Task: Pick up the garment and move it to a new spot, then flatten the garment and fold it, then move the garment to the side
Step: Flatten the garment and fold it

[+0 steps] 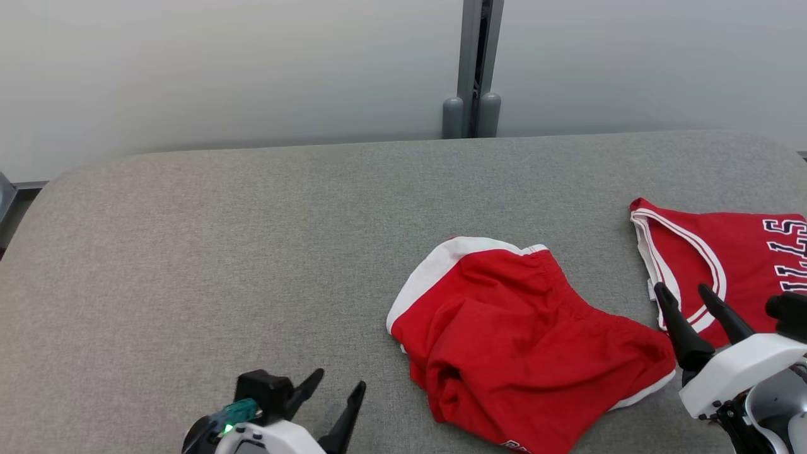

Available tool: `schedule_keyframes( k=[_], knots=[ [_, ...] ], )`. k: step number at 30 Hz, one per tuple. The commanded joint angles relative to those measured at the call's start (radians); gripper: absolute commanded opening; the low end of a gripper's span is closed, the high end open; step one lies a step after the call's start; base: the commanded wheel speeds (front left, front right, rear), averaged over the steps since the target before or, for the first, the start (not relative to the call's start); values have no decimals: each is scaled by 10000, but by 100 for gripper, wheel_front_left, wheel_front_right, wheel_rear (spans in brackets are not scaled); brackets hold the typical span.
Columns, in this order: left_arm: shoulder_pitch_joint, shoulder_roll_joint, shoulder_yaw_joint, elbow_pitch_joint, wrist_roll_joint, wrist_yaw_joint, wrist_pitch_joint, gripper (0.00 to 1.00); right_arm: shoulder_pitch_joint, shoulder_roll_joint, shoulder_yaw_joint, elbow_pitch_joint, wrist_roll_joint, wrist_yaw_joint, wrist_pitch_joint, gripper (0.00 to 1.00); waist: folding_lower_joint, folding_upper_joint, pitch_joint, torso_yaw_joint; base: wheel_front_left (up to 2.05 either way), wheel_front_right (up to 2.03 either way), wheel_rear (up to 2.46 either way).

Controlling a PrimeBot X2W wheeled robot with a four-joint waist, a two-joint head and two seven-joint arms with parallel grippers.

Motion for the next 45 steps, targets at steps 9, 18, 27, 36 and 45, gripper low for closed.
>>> schedule_keyframes(
  k=[9, 18, 27, 36, 45],
  knots=[
    [-1164, -473, -1484, 1353, -26, -1146, 1837, 100, 28, 220, -95, -934, -294, 1, 224, 100, 0, 0, 475, -672, 0, 0, 0],
    [-2047, -1214, -1854, 2860, 218, -1267, 1636, 100, -161, 382, -162, -1106, -421, 1, 337, 100, 0, 0, 1001, -1319, 0, 0, 0],
    [-2528, -672, -1546, 2790, 568, -769, 1333, 0, 64, 445, -365, -943, -553, 1, 201, 100, 0, 0, 812, -1399, 0, 0, 0],
    [-3201, 1245, -951, 1499, 1290, -214, 1916, 0, 54, 605, -294, -919, -542, 1, 124, 100, 0, 0, 915, -1466, 0, 0, 0],
    [-4295, 2427, -442, 1751, 1933, 74, 1844, 0, -119, 553, -359, -901, -595, 1, 51, 100, 0, 0, 1270, -1582, 0, 0, 0]
  ],
)
